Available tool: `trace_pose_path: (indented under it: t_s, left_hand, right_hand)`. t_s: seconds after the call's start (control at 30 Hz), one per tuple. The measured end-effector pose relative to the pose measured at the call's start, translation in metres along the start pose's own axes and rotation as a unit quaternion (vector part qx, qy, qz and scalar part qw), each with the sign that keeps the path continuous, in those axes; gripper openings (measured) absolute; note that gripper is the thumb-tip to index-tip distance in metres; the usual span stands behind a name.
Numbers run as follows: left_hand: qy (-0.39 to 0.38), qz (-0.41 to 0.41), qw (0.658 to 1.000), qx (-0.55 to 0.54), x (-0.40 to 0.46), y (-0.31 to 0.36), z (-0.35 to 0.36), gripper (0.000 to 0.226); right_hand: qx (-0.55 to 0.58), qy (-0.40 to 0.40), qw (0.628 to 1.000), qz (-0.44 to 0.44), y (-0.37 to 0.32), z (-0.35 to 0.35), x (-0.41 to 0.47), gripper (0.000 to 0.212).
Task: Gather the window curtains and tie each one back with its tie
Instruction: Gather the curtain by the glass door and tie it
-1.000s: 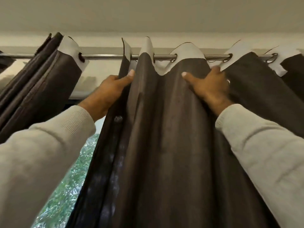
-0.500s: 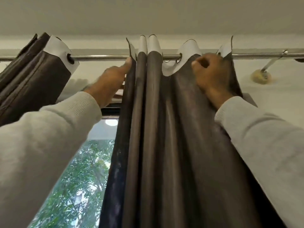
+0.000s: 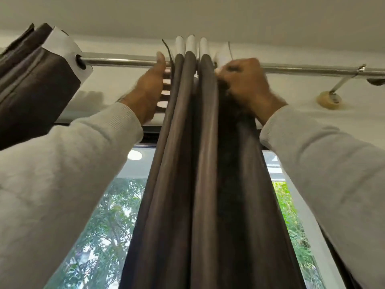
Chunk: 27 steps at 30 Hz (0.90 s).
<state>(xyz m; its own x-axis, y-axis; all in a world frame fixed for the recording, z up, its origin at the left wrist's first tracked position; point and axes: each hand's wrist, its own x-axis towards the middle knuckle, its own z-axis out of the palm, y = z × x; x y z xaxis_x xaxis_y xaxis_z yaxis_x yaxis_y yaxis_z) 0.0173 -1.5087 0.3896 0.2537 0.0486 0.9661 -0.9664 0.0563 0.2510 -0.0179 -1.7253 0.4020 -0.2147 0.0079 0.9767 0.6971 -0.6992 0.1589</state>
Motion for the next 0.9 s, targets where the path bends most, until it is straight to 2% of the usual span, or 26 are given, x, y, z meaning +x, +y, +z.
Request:
trace_pose_path:
  t_s: [0.03,0.07,0.1,0.17,0.23,0.27,0.33,0.37,0.43,0.47,0.53,0.6,0.63,0.7,0.8,0.83,0.9]
  left_hand:
    - [0.021,-0.002,1.000,0.001,0.004,-0.001,-0.007,0.069]
    - [0.043,-0.002,0.999,0.002,0.007,-0.003,-0.012,0.070]
    - [0.060,-0.005,0.998,0.002,0.009,-0.003,-0.016,0.074]
    - [0.070,-0.010,0.997,0.004,0.010,-0.003,-0.018,0.082]
    - [0.044,-0.004,0.999,-0.008,0.011,-0.001,-0.013,0.083]
    - [0.031,0.007,0.999,-0.028,0.011,0.002,-0.007,0.078]
    - [-0.018,0.004,0.997,-0.075,0.013,0.010,0.008,0.072]
    - [-0.042,0.006,0.996,-0.078,0.017,0.013,0.012,0.078]
    - [-0.051,0.008,0.997,-0.048,0.031,0.015,0.011,0.094]
    - [-0.033,0.008,0.999,-0.029,0.038,0.015,0.005,0.097]
    - [0.018,0.011,1.000,0.005,0.047,0.013,-0.008,0.095]
    - [0.071,0.015,0.997,-0.014,0.051,0.010,-0.016,0.093]
    - [0.092,0.018,0.995,-0.027,0.054,0.007,-0.019,0.094]
    - [0.100,0.019,0.994,-0.038,0.057,0.001,-0.021,0.096]
    - [-0.036,-0.003,0.992,-0.123,0.055,-0.007,-0.003,0.099]
    - [-0.064,0.021,0.987,-0.145,0.048,-0.007,0.008,0.093]
    - [-0.076,0.059,0.981,-0.169,0.044,-0.012,0.026,0.083]
  right_hand:
    - [-0.039,0.130,0.991,-0.010,0.007,-0.008,0.003,0.025]
    - [-0.082,0.211,0.974,-0.006,0.014,-0.017,0.001,0.026]
    - [-0.103,0.238,0.965,0.019,0.024,-0.021,0.001,0.026]
    - [-0.019,0.186,0.978,0.089,0.038,-0.017,0.003,0.026]
    - [0.106,0.118,0.977,0.141,0.042,0.000,0.010,0.037]
    - [0.167,0.080,0.970,0.158,0.039,0.009,0.012,0.047]
    - [0.317,-0.016,0.930,0.184,0.032,0.032,0.020,0.073]
    - [0.359,-0.070,0.912,0.184,0.026,0.042,0.023,0.080]
    - [0.338,-0.123,0.919,0.163,0.009,0.051,0.021,0.088]
    - [0.324,-0.095,0.927,0.161,0.005,0.053,0.023,0.089]
    - [0.296,0.040,0.938,0.178,0.008,0.051,0.029,0.083]
    - [0.255,0.175,0.932,0.192,0.017,0.048,0.033,0.074]
    - [0.238,0.197,0.931,0.195,0.024,0.050,0.036,0.071]
    - [0.263,0.178,0.926,0.207,0.034,0.060,0.039,0.074]
    - [0.358,0.063,0.914,0.183,0.012,0.076,0.032,0.085]
    - [0.377,0.021,0.910,0.171,0.002,0.081,0.027,0.084]
    - [0.394,-0.032,0.906,0.149,-0.008,0.090,0.024,0.070]
